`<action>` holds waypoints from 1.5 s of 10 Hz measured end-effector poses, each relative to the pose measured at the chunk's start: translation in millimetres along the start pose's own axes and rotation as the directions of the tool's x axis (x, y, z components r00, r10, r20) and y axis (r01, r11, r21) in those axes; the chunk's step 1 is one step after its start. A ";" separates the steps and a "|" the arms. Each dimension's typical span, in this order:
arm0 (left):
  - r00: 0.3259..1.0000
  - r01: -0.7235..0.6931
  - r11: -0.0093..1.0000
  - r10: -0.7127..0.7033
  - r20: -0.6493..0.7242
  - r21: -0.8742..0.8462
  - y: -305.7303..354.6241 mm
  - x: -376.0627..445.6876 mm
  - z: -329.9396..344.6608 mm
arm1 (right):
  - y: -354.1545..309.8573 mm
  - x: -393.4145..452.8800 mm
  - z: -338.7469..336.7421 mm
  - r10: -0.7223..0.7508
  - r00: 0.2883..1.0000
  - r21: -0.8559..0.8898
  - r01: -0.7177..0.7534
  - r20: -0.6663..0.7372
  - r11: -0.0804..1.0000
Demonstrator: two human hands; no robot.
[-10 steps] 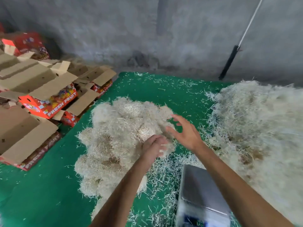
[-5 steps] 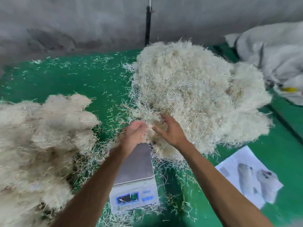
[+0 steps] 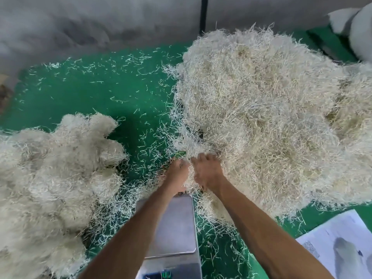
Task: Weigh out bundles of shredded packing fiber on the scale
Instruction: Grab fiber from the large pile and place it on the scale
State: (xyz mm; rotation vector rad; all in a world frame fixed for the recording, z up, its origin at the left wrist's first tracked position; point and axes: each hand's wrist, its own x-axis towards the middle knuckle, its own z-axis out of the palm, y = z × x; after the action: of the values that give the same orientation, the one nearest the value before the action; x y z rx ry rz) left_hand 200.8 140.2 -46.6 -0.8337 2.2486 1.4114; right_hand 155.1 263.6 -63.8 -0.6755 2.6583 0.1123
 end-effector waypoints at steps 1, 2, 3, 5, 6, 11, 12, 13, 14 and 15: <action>0.994 -0.079 0.995 0.083 -0.069 0.064 -3.7 10.1 -14.6 | 7.2 15.5 -18.8 0.073 0.996 0.253 -0.056 -0.059 0.966; 0.939 -0.194 0.955 0.247 -0.241 0.224 -13.6 11.6 -44.0 | 6.9 27.9 -52.5 0.122 0.973 0.447 -0.021 -0.198 0.894; 0.938 -0.094 0.927 0.204 -0.279 0.362 -40.4 1.7 -66.1 | -8.2 27.7 -77.6 0.115 0.944 0.536 0.073 -0.309 0.841; 0.987 0.163 0.787 -0.127 -0.102 0.595 -65.5 -1.0 -58.8 | -33.1 1.6 -56.1 0.072 0.987 0.518 0.012 -0.141 0.855; 0.991 0.126 0.779 -0.130 -0.038 0.614 -46.4 2.4 -53.8 | -27.2 -12.3 -38.9 0.124 0.989 0.533 -0.064 -0.077 0.844; 0.989 -0.100 0.927 0.133 0.066 -0.360 93.9 3.1 -49.5 | 38.1 -32.1 -77.3 0.336 0.942 0.999 0.031 -0.020 -0.027; 0.985 -0.168 0.899 0.167 -0.037 -0.404 72.0 -13.2 -63.9 | 18.7 -26.5 -91.0 0.367 0.924 0.994 0.110 -0.109 0.018; 0.962 0.070 0.720 0.134 0.237 -0.691 66.7 -34.8 -76.1 | -7.1 -26.7 -102.7 0.245 0.945 0.968 0.178 -0.219 0.178; 0.951 0.144 0.645 0.118 0.284 -0.750 75.7 -34.1 -92.7 | -19.7 -26.3 -106.0 0.056 0.951 0.860 0.250 -0.305 0.445; 0.995 0.002 0.697 0.071 0.072 -0.717 82.2 -37.4 -117.2 | -20.1 -37.4 -106.4 0.007 0.931 0.802 0.309 -0.364 0.511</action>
State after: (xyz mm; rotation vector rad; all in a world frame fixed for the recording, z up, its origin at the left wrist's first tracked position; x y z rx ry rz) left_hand 177.3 72.6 82.9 -0.9052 1.6004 2.3527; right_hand 157.1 244.3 49.1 -0.5817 2.4368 -1.4028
